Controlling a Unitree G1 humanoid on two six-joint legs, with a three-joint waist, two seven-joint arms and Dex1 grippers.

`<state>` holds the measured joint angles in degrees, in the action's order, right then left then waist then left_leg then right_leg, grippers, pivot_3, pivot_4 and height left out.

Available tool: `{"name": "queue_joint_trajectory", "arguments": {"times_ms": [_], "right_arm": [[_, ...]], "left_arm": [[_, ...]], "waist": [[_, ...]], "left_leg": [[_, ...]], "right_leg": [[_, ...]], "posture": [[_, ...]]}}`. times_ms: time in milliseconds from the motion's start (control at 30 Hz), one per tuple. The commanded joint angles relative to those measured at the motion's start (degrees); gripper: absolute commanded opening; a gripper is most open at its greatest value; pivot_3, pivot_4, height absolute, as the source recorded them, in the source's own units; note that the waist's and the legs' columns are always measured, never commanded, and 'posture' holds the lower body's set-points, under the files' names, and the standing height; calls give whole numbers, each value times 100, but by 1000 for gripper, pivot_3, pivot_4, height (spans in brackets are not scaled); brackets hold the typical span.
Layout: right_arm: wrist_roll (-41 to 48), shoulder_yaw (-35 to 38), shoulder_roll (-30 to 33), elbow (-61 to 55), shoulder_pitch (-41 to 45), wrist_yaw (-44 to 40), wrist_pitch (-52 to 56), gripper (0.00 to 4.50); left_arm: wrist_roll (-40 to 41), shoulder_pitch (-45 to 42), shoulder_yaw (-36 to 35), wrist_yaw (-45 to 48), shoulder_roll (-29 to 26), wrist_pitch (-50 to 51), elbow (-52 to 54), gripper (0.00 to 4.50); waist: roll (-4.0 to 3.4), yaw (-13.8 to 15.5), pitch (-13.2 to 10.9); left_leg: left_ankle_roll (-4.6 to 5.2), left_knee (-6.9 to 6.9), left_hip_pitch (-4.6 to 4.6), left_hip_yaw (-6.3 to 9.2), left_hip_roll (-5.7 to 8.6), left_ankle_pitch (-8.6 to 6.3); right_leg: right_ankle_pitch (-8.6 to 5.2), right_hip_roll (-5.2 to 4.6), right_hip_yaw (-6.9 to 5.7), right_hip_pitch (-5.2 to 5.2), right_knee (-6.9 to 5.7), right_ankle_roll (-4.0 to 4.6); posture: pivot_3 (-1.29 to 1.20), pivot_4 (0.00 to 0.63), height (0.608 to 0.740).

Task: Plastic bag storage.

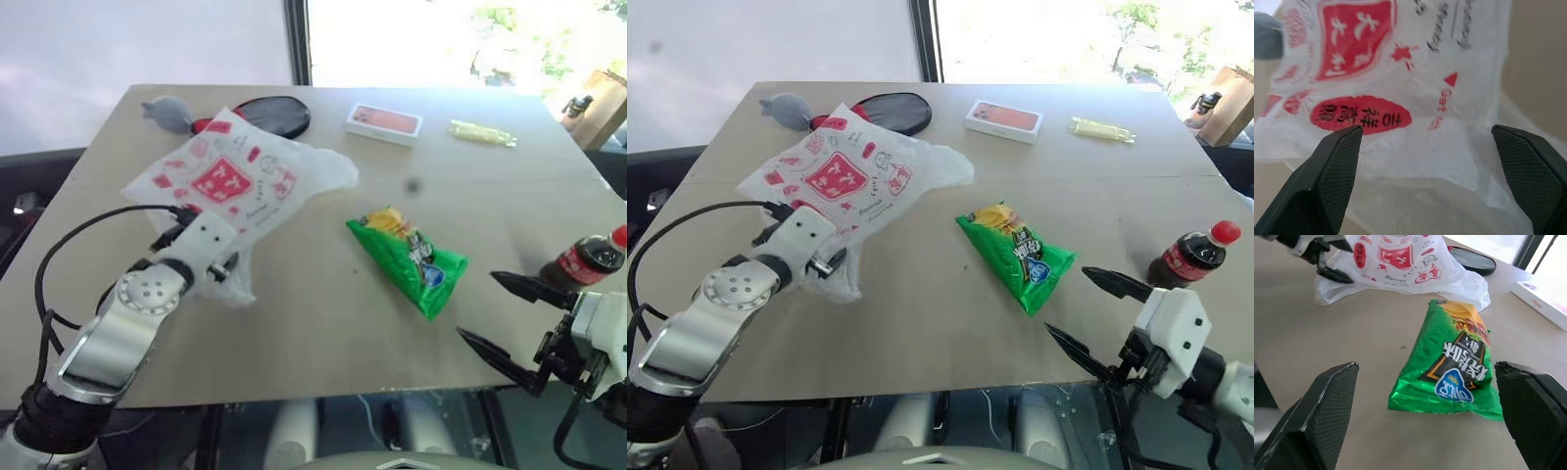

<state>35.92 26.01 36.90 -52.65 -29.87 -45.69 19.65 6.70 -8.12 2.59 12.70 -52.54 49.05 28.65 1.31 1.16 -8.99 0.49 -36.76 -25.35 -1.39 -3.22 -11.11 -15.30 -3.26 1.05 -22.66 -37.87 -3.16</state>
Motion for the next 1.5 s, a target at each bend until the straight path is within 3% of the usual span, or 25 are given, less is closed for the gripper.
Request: {"name": "queue_joint_trajectory", "arguments": {"times_ms": [33,100,267,367,400,500,733,1033,1233,1300,1333,1500], "right_arm": [[-137,-91,-23,56,73,43,-196,4500],[-195,-172,-59,75,82,64,-237,4500],[-261,-441,-122,1,199,223,-235,4500],[-325,-462,-119,13,143,198,-291,4500],[-331,-461,-120,16,137,205,-299,4500],[-341,-466,-128,4,137,237,-318,4500],[-198,-506,-164,-71,135,233,-382,4500],[352,-189,3,-250,252,95,-428,4500],[381,-162,90,-293,267,135,-393,4500],[348,-179,89,-298,246,140,-400,4500],[321,-183,87,-291,231,133,-413,4500],[247,-277,80,-273,288,189,-410,4500]], "left_arm": [[-507,-34,64,18,-10,-468,-55,4153],[-785,-154,279,-21,43,-616,-237,3560],[-1183,-428,581,147,192,-749,-752,1183],[-521,-541,31,423,758,-605,-627,119],[-266,-500,-158,706,765,-501,-450,119],[-124,-252,-601,931,705,-383,-113,918],[-702,248,-532,784,367,41,599,3788],[-1533,554,53,634,74,495,555,3788],[-1996,14,493,367,366,237,-181,3788],[-2169,-105,607,268,454,-45,-436,3275],[-2224,-150,629,234,504,-136,-537,3236],[-2533,-274,659,9,691,-627,-1154,947]], "waist": [[1,-22,0],[0,-27,0],[-1,-33,0],[1,-28,0],[3,-29,0],[10,-53,-4],[6,-34,-1],[7,-31,-1],[7,-24,0],[7,-29,0],[7,-30,0],[7,-34,0]], "left_leg": [[9,1,0,0,0,5],[12,7,0,-3,5,6],[11,13,0,-7,-1,6],[12,12,0,-13,1,6],[12,11,-3,-14,2,6],[12,1,-13,-5,0,6],[12,4,-1,-9,-2,6],[11,1,2,-8,-3,6],[11,0,5,-9,-1,6],[12,0,5,-10,-2,6],[12,0,5,-10,-1,6],[12,1,5,-12,-1,6]], "right_leg": [[0,1,0,0,1,0],[0,10,3,1,1,1],[0,32,-1,-2,-3,0],[0,28,3,0,-2,-1],[0,27,4,0,-1,-1],[1,28,-4,-3,-2,-1],[0,30,0,1,-7,-1],[0,27,-1,5,-7,0],[0,26,0,5,-7,0],[0,27,0,8,-8,0],[0,27,1,8,-8,0],[0,29,3,7,-8,-1]], "posture": [[0,150,740],[0,150,740],[0,150,740],[0,150,740],[0,150,740],[0,150,740],[0,150,740],[0,150,740],[0,150,740],[0,150,740],[0,150,740],[0,150,740]]}}
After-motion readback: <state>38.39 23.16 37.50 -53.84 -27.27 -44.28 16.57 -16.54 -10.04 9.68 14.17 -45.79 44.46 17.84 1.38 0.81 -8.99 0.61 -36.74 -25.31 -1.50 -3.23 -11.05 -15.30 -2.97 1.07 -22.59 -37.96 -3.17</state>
